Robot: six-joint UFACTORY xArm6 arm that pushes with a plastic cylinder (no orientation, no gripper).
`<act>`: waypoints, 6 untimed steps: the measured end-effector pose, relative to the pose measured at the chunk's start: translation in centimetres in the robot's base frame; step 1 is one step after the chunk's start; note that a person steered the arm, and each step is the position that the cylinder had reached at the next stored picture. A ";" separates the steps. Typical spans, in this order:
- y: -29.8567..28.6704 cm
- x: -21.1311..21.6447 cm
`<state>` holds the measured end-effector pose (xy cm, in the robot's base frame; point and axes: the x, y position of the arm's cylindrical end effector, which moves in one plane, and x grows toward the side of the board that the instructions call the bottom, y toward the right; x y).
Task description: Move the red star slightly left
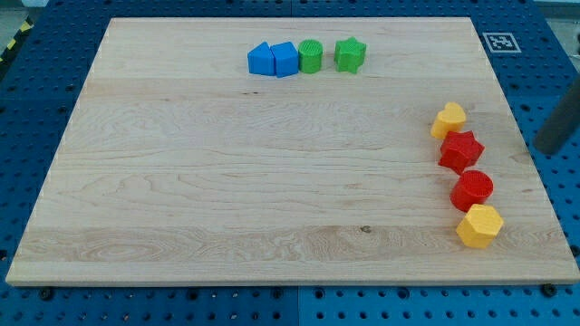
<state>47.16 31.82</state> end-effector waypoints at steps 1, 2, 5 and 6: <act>0.0 0.1; -2.1 0.4; -11.7 0.4; -14.7 0.4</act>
